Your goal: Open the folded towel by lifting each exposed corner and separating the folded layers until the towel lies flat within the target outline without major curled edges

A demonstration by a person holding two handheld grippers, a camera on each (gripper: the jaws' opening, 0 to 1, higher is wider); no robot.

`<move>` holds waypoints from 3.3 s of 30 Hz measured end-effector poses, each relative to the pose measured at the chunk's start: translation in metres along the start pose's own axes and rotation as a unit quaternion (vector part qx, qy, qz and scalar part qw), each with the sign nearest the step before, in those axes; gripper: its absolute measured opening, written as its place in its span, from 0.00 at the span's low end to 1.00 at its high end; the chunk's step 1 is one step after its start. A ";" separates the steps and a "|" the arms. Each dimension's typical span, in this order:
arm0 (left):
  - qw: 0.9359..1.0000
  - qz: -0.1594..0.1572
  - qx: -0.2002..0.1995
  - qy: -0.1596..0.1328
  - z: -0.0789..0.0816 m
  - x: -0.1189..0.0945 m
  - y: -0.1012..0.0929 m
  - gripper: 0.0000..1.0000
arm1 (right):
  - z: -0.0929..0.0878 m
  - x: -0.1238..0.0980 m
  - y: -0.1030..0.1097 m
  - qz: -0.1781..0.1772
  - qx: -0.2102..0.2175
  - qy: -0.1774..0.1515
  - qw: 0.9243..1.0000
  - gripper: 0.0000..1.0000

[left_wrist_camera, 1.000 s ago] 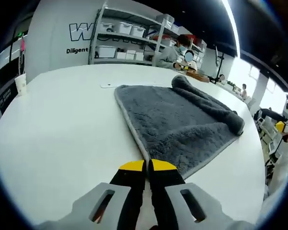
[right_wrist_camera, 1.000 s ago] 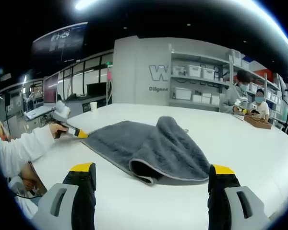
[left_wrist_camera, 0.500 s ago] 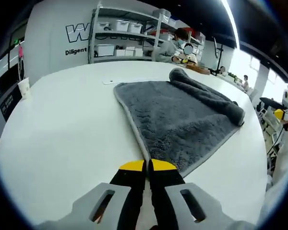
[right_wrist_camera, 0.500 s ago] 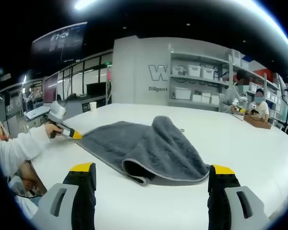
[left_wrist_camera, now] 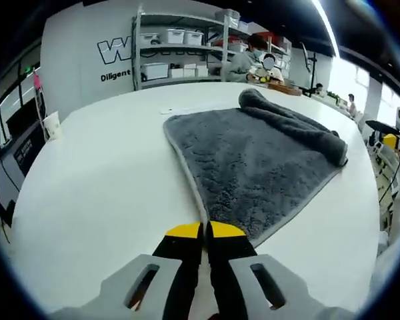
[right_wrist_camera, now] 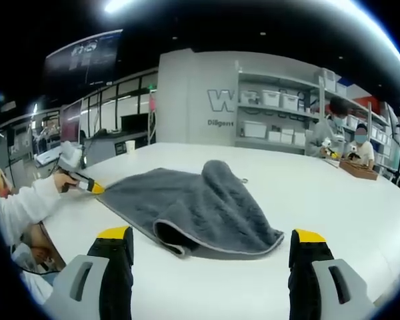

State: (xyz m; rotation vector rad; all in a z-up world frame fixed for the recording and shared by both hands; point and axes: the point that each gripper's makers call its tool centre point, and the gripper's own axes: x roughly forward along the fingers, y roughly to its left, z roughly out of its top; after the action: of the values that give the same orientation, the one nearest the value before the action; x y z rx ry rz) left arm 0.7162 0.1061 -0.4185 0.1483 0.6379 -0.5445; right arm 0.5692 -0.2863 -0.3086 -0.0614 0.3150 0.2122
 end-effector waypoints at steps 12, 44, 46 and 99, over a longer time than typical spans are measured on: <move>0.999 0.018 -0.039 -0.017 -0.022 -0.028 0.014 0.03 | -0.001 0.001 0.003 0.003 -0.002 0.003 1.000 0.97; 0.996 0.040 -0.072 -0.032 -0.061 -0.074 0.008 0.03 | -0.003 0.000 0.000 -0.003 -0.003 0.003 1.000 0.97; 0.996 0.040 -0.075 -0.033 -0.062 -0.075 0.008 0.03 | -0.002 -0.002 0.001 0.000 -0.003 0.000 1.000 0.97; 0.990 0.060 -0.098 -0.081 -0.053 -0.118 0.012 0.27 | -0.010 0.006 0.002 0.000 -0.002 0.022 1.000 0.97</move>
State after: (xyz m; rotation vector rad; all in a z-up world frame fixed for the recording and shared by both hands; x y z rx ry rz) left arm 0.6159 0.1831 -0.3905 -0.0432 0.5168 -0.3710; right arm 0.5716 -0.2838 -0.3198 -0.0692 0.3587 0.2121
